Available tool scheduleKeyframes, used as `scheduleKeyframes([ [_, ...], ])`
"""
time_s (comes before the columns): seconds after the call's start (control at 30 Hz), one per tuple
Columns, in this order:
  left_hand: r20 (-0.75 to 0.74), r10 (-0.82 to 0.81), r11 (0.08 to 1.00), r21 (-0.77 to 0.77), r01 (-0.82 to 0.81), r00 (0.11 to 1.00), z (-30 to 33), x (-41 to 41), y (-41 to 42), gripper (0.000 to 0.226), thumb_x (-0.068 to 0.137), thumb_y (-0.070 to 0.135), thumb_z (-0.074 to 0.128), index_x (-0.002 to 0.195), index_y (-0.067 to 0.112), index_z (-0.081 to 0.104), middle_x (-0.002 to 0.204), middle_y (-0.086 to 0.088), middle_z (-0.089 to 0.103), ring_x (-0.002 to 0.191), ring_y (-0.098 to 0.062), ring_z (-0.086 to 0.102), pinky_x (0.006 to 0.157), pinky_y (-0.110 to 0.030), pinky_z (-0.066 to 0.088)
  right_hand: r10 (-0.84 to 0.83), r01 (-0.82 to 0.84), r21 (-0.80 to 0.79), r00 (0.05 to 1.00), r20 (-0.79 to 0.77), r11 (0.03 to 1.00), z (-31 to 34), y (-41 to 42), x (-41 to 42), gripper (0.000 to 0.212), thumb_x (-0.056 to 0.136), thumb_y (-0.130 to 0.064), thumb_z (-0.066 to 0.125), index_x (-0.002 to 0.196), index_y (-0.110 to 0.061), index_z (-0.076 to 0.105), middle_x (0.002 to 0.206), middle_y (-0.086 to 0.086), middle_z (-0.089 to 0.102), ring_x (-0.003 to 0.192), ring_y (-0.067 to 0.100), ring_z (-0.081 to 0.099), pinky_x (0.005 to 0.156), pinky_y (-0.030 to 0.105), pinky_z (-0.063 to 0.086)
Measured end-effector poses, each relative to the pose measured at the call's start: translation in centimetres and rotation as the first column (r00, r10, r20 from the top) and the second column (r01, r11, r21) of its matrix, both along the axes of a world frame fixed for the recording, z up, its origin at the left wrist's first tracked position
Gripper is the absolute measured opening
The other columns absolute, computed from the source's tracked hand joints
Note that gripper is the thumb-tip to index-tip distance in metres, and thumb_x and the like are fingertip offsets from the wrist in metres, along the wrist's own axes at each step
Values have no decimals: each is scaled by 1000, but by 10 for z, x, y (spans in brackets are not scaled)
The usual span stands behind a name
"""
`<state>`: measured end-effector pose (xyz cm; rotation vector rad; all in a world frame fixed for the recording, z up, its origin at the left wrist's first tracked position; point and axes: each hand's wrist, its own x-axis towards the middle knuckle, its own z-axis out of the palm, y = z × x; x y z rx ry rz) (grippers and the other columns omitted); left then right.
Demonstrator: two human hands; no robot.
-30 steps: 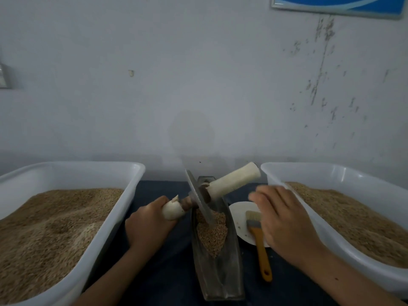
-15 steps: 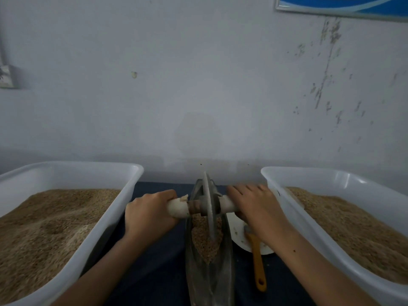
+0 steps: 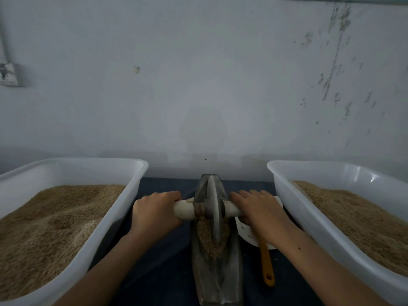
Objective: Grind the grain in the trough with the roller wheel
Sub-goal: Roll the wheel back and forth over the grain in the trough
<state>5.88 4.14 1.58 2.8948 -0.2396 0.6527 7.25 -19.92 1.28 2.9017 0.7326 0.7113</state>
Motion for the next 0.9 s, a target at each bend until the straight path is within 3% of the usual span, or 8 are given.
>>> scheduleKeyframes([
  [0.13,-52,3,997,82,2,999,0,7,-2,20,80,43,61,97,34,58,94,11,63,88,-8,59,72,-23,44,22,-22,-18,1000,-18,1000,2,-1,6,35,89,-24,54,121,-29,44,112,-6,56,100,17,53,73,30,26],
  [0.3,-152,5,985,174,22,988,0,18,-8,32,83,36,65,113,28,57,115,0,46,105,-16,49,87,-29,45,42,-42,5,998,-46,999,3,-1,11,31,88,-26,55,118,-30,45,110,-7,58,99,16,54,73,28,27],
  [0.47,-210,29,982,189,11,977,5,33,-12,25,85,30,61,109,22,60,108,2,61,98,-16,59,81,-28,45,33,-32,8,999,-28,999,0,-1,20,32,89,-25,56,118,-29,44,111,-8,57,98,16,54,72,29,28],
  [0.67,-133,37,975,224,-6,990,7,40,-15,21,87,34,59,106,26,57,104,4,63,96,-15,60,81,-29,45,-10,10,0,1000,-9,1000,-2,1,27,32,90,-23,54,120,-25,43,112,-4,56,99,19,54,73,31,29],
  [0.77,-125,23,971,241,7,992,5,38,-12,22,86,37,58,105,27,57,102,5,64,94,-14,60,81,-28,47,29,-28,47,999,-34,999,-1,-2,21,26,88,-25,56,112,-27,46,107,-7,58,95,16,55,70,30,28],
  [0.9,-231,12,966,255,49,973,5,36,-7,27,84,36,60,108,25,60,103,4,64,94,-14,61,84,-29,49,40,-37,25,989,-141,999,7,-3,14,25,85,-23,55,108,-28,47,100,-6,61,91,16,58,66,29,31],
])
